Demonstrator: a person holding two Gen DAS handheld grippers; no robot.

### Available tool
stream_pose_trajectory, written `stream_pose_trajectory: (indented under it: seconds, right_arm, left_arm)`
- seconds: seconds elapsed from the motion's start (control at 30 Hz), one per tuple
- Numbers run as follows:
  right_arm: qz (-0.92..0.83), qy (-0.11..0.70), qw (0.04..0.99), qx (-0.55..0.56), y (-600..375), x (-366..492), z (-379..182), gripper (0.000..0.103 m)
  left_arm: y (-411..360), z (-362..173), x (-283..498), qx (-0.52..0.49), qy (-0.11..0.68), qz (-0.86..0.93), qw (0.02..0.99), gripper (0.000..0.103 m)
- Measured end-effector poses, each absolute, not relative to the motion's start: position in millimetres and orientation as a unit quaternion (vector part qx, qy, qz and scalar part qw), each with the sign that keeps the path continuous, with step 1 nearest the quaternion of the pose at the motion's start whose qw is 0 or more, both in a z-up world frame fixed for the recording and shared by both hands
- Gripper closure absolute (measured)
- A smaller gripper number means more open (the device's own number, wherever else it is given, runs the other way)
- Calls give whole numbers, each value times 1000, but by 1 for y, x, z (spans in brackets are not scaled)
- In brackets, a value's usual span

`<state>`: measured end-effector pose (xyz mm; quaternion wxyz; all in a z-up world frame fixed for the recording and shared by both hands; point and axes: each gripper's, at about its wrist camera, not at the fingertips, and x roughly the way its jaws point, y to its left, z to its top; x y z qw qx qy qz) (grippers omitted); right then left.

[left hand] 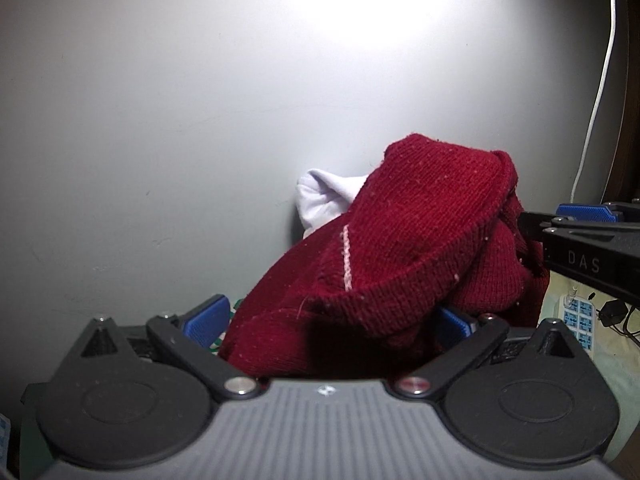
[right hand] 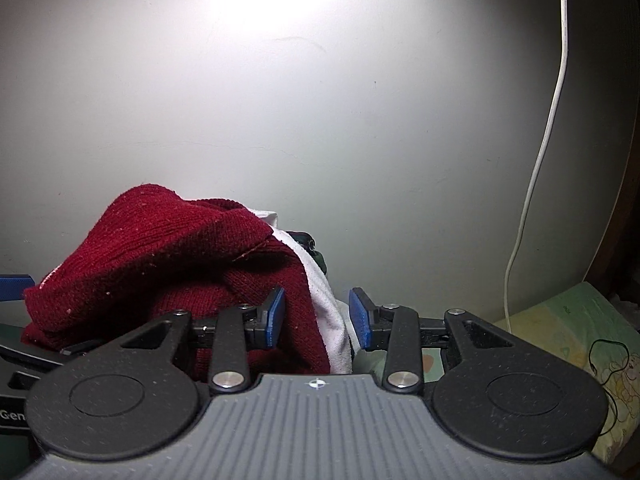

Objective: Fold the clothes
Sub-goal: 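Close both grippers on the red sweater at the top of the pile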

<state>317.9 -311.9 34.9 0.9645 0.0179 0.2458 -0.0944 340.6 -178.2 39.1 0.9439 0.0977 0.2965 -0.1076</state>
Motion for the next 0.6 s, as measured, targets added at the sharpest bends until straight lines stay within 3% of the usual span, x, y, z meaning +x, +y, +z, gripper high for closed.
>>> stream_pose_trajectory:
  seconds: [0.1, 0.17, 0.23, 0.6]
  right_arm:
    - [-113, 236, 964, 42, -310, 293, 45, 63]
    - [-122, 240, 962, 49, -300, 271, 49, 37]
    - [-135, 249, 958, 50, -285, 251, 46, 30]
    - [-145, 263, 952, 50, -243, 190, 45, 31]
  left_arm:
    - [-173, 43, 317, 104, 283, -65, 951, 1]
    - [-166, 46, 295, 92, 272, -39, 957, 1]
    - [-160, 45, 279, 80, 284, -31, 955, 1]
    - [-119, 55, 230, 66, 283, -17, 957, 1]
